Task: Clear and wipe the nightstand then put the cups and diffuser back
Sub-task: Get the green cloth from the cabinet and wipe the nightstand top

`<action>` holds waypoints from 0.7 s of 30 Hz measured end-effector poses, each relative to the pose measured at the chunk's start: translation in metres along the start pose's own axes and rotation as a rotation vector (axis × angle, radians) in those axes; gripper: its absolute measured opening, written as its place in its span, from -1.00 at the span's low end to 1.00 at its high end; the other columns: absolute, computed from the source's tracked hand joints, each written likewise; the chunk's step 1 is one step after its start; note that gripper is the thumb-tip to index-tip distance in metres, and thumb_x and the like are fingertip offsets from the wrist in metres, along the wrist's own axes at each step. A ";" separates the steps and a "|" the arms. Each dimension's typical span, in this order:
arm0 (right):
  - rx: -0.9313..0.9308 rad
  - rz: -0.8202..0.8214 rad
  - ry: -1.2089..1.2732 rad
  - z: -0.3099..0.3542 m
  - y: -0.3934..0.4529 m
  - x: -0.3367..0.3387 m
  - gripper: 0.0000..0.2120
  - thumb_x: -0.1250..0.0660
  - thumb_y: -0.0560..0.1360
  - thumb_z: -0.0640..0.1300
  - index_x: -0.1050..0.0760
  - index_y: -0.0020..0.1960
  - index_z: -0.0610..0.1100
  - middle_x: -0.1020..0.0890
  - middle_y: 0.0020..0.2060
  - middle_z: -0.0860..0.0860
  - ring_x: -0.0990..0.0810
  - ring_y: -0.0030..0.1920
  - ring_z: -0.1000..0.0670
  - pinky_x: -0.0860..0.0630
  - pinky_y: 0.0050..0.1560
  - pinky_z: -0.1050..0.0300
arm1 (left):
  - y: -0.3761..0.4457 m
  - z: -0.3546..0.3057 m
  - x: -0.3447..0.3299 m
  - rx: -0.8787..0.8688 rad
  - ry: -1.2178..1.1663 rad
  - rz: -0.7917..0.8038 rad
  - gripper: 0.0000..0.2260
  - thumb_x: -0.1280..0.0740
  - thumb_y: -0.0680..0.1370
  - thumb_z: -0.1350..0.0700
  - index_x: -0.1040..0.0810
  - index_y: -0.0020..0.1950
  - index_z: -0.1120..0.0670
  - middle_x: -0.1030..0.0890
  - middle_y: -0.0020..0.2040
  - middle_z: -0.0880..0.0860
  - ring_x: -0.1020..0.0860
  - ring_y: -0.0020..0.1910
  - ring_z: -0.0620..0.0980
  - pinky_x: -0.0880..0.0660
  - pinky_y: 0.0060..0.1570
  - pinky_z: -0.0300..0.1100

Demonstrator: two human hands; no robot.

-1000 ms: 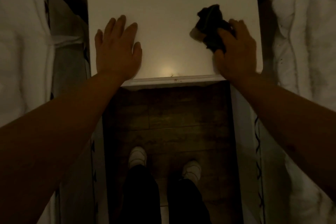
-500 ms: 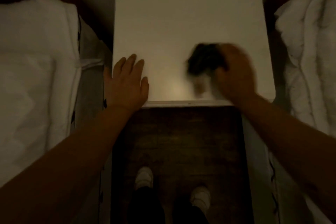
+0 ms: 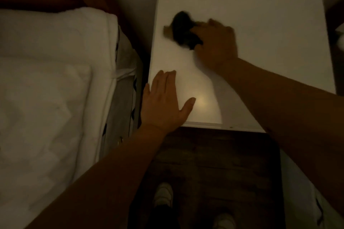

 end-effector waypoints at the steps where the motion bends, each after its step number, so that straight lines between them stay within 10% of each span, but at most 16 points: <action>1: 0.084 0.033 0.043 0.021 -0.005 -0.003 -0.59 -0.13 0.50 -0.04 -0.48 0.32 0.03 -0.52 0.32 -0.01 -0.38 0.36 -0.19 -0.29 0.30 -0.14 | 0.000 0.001 0.001 0.003 -0.029 -0.020 -0.22 -0.07 0.51 -0.31 -0.16 0.51 0.24 -0.28 0.47 0.26 -0.22 0.47 0.20 -0.25 0.35 0.26; 6: 0.426 0.106 0.220 0.062 -0.094 0.001 -0.83 -0.31 0.32 -0.14 -0.61 -0.12 -0.08 -0.64 -0.17 -0.03 -0.58 -0.05 -0.16 -0.37 -0.04 -0.01 | -0.001 0.005 0.002 -0.158 -0.061 -0.092 -0.19 -0.04 0.49 -0.39 -0.13 0.47 0.22 -0.26 0.43 0.34 -0.20 0.45 0.30 -0.32 0.32 0.22; 10: 0.552 0.206 0.126 0.022 -0.118 0.017 -0.70 -0.24 0.42 -0.07 -0.65 0.06 -0.10 -0.67 0.06 -0.08 -0.61 -0.03 -0.20 -0.51 -0.11 -0.04 | -0.001 0.006 -0.001 -0.244 0.000 -0.040 -0.18 -0.10 0.49 -0.36 -0.15 0.49 0.25 -0.27 0.45 0.34 -0.19 0.46 0.30 -0.23 0.35 0.30; 15: -0.221 -0.030 0.017 -0.126 -0.180 0.046 -0.53 -0.15 0.41 -0.09 -0.50 0.26 -0.25 -0.53 0.23 -0.28 -0.47 0.25 -0.35 -0.38 0.25 -0.17 | 0.001 0.006 -0.003 -0.201 0.253 0.093 -0.35 0.12 0.58 -0.28 -0.09 0.56 0.07 -0.18 0.55 0.14 -0.06 0.53 0.21 -0.13 0.32 0.42; 21: -0.516 -0.251 0.055 -0.105 -0.252 0.022 -0.51 -0.07 0.43 -0.19 -0.42 0.33 -0.26 -0.46 0.34 -0.23 -0.36 0.39 -0.26 -0.22 0.42 -0.24 | -0.001 0.002 -0.006 -0.160 0.297 0.110 -0.43 0.14 0.59 -0.26 -0.10 0.56 -0.06 -0.14 0.57 0.04 -0.05 0.53 0.20 -0.06 0.34 0.43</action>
Point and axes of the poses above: each hand's wrist, its own y-axis towards the middle knuckle, its own x-axis out of the back of the hand, z = x × y, the point moved 1 cm from there along y, towards the middle knuckle
